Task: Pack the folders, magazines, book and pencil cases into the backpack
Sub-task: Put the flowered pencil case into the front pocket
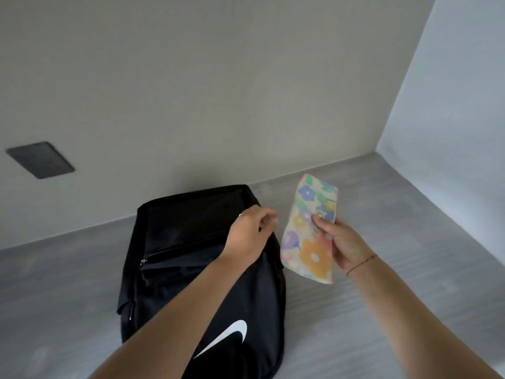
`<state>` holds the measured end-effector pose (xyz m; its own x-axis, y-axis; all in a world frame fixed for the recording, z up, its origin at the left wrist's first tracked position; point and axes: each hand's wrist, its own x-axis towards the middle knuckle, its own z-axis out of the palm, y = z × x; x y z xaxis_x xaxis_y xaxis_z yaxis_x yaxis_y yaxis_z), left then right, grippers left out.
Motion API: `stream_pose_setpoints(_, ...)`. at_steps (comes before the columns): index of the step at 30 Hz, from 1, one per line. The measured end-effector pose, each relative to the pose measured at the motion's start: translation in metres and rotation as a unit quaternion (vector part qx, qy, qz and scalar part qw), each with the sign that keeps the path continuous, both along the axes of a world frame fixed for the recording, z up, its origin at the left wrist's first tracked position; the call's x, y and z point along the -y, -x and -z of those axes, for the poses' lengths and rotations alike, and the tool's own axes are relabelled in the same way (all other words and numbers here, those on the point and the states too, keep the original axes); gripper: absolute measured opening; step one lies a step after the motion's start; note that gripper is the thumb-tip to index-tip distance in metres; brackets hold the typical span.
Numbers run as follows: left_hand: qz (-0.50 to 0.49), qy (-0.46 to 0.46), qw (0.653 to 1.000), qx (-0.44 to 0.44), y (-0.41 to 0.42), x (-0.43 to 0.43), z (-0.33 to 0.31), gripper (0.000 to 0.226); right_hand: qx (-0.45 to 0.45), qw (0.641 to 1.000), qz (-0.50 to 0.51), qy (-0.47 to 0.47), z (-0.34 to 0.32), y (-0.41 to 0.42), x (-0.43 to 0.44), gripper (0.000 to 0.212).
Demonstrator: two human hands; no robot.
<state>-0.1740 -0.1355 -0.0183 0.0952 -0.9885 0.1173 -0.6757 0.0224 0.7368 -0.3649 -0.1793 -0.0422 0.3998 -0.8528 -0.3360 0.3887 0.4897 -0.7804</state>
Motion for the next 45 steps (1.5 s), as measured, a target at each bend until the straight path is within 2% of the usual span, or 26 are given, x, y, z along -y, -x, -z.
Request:
stream_pose_setpoints(2, -0.053, 0.073, 0.988, 0.126, -0.044, -0.022, -0.003, 0.024, 0.024, 0.998, -0.053, -0.016, -0.016, -0.020, -0.021, 0.031)
stream_pose_setpoints(3, -0.074, 0.078, 0.979, 0.174, -0.067, -0.033, -0.003, 0.030, 0.036, 0.996, -0.081, -0.028, -0.023, -0.030, -0.032, 0.030)
stream_pose_setpoints(5, -0.088, 0.035, 0.962, 0.256, -0.106, -0.053, -0.001, 0.039, 0.040, 0.990, -0.126, -0.039, -0.033, -0.055, -0.054, 0.027)
stream_pose_setpoints(8, -0.056, -0.047, 0.933, 0.352, -0.143, -0.070, 0.002, 0.046, 0.018, 0.986, -0.165, -0.031, -0.040, -0.094, -0.085, 0.027)
stream_pose_setpoints(11, -0.021, -0.041, 0.915, 0.401, -0.158, -0.067, -0.004, 0.044, -0.013, 0.980, -0.193, -0.041, -0.035, -0.125, -0.114, 0.032)
stream_pose_setpoints(13, -0.035, -0.016, 0.929, 0.367, -0.164, -0.062, -0.014, 0.032, -0.041, 0.977, -0.204, -0.052, -0.027, -0.137, -0.131, 0.029)
stream_pose_setpoints(15, -0.078, 0.006, 0.955, 0.287, -0.171, -0.058, -0.024, 0.019, -0.053, 0.976, -0.202, -0.063, -0.021, -0.144, -0.144, 0.023)
stream_pose_setpoints(17, -0.093, 0.009, 0.969, 0.230, -0.174, -0.057, -0.030, 0.016, -0.048, 0.977, -0.195, -0.071, -0.021, -0.151, -0.148, 0.019)
stream_pose_setpoints(20, -0.079, 0.004, 0.976, 0.201, -0.173, -0.059, -0.033, 0.018, -0.038, 0.982, -0.157, -0.094, -0.023, -0.166, -0.140, 0.023)
stream_pose_setpoints(24, -0.061, 0.016, 0.975, 0.211, -0.173, -0.062, -0.032, 0.017, -0.053, 0.990, 0.008, -0.132, -0.025, -0.197, -0.115, 0.038)
stream_pose_setpoints(28, -0.022, 0.020, 0.970, 0.242, -0.173, -0.065, -0.031, 0.016, -0.179, 0.961, 0.152, -0.145, -0.022, -0.221, -0.088, 0.041)
stream_pose_setpoints(31, -0.024, 0.009, 0.968, 0.249, -0.183, -0.071, -0.025, 0.015, -0.255, 0.943, 0.162, -0.137, -0.025, -0.233, -0.082, 0.044)
stream_pose_setpoints(34, -0.057, -0.067, 0.957, 0.276, -0.195, -0.078, -0.020, 0.015, -0.218, 0.950, 0.186, -0.126, -0.024, -0.244, -0.073, 0.042)
stream_pose_setpoints(37, -0.063, -0.072, 0.957, 0.274, -0.199, -0.085, -0.017, 0.016, -0.263, 0.934, 0.198, -0.141, -0.023, -0.251, -0.073, 0.035)
stream_pose_setpoints(39, -0.075, -0.053, 0.962, 0.259, -0.200, -0.089, -0.014, 0.015, -0.249, 0.943, 0.168, -0.141, -0.024, -0.250, -0.077, 0.038)
stream_pose_setpoints(42, -0.094, -0.026, 0.964, 0.249, -0.202, -0.094, -0.009, 0.016, -0.145, 0.974, -0.002, -0.173, -0.030, -0.239, -0.096, 0.038)
stream_pose_setpoints(44, -0.096, -0.011, 0.963, 0.250, -0.200, -0.097, -0.008, 0.016, -0.151, 0.972, -0.094, -0.152, -0.031, -0.234, -0.109, 0.035)
stream_pose_setpoints(45, -0.095, -0.002, 0.963, 0.251, -0.198, -0.098, -0.007, 0.017, -0.159, 0.971, -0.092, -0.151, -0.031, -0.235, -0.113, 0.033)
